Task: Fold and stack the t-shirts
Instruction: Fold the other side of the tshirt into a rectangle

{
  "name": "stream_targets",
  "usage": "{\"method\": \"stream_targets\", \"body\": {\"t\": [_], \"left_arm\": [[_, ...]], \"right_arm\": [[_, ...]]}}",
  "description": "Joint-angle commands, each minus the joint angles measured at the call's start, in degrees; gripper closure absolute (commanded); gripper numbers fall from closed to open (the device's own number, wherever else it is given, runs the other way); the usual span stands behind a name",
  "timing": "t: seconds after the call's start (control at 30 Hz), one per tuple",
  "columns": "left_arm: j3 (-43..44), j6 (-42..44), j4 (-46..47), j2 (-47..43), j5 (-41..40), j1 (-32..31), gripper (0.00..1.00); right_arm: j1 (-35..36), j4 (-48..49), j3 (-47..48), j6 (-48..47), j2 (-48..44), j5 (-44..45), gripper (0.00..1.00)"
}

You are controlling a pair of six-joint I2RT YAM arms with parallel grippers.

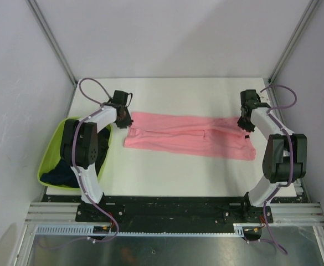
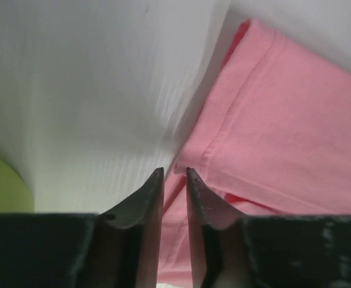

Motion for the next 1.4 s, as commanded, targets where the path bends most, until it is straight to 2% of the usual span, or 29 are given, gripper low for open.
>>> {"method": "stream_targets", "body": {"t": [0.0, 0.07, 0.1, 0.2, 0.47, 0.77, 1.13, 1.37], "left_arm": [[-1.7, -0.4, 3.1, -5.5, 2.6, -0.4, 0.6], [-1.6, 0.0, 3.7, -7.1, 3.1, -0.3, 0.42], [-1.4, 0.1, 3.9, -7.7, 3.3, -0.3, 0.37], [-0.5, 0.0, 4.2, -8.6, 4.2, -0.4, 0.33], [1.3, 0.2, 4.8, -7.1, 6.1, -1.6, 0.38], [1.8, 0.3, 5.5, -5.8, 7.4, -2.3, 0.42], [2.2, 0.2, 5.8, -4.5, 7.5, -2.5, 0.44], [2.5, 0.2, 5.8, -4.2, 7.5, -2.5, 0.45]], "right_arm": [[0.0, 1.4, -0.3, -1.0, -0.4, -1.8, 0.64], [0.3, 2.6, -0.3, -2.3, -1.8, -4.0, 0.52], [0.5, 3.5, -0.2, -2.9, -2.4, -5.1, 0.49], [2.1, 6.7, 0.0, -4.2, -2.5, -7.6, 0.46], [8.1, 11.4, 6.2, -4.9, 7.4, -7.6, 0.5], [11.6, 13.4, 10.9, -4.8, 13.2, -1.4, 0.51], [12.2, 7.8, 20.1, -4.6, 21.6, 1.2, 0.57], [12.5, 6.1, 20.5, -4.0, 22.9, 1.1, 0.61]]}}
